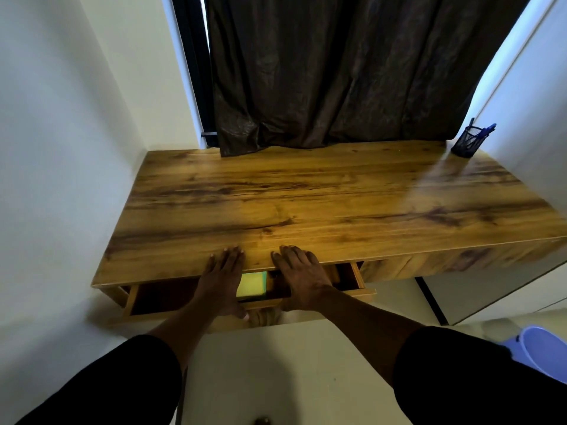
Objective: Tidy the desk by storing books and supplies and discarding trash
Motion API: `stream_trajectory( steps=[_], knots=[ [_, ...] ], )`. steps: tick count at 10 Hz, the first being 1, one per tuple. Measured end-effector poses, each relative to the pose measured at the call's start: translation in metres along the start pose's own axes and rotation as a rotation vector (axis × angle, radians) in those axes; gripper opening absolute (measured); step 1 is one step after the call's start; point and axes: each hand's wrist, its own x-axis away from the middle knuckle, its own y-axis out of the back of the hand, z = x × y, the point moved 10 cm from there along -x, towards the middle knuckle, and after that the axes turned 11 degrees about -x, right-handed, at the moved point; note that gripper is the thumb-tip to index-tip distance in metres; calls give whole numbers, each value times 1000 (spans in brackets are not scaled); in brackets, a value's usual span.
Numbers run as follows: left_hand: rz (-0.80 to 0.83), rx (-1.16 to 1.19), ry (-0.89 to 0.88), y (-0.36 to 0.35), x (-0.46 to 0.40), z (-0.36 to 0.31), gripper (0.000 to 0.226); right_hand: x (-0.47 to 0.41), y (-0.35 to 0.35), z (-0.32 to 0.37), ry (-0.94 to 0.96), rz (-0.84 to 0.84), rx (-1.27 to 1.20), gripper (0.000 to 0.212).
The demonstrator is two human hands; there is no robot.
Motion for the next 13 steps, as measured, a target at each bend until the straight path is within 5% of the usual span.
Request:
stream_trajectory(
  steps=[3, 8, 12, 13],
  knots=[
    [22, -50, -48, 13, -34, 6, 148, -33, 4, -18, -8, 57, -16, 124],
    [-84, -29, 25, 30, -38, 11, 107, -53, 31, -5, -54, -78, 35, 93],
    [0, -149, -59, 44, -44, 8, 106, -49, 37, -3, -85, -73, -5, 91],
    [-118, -163, -66, 72, -48, 7, 95, -58, 44, -9, -120, -6, -61, 84]
  ],
)
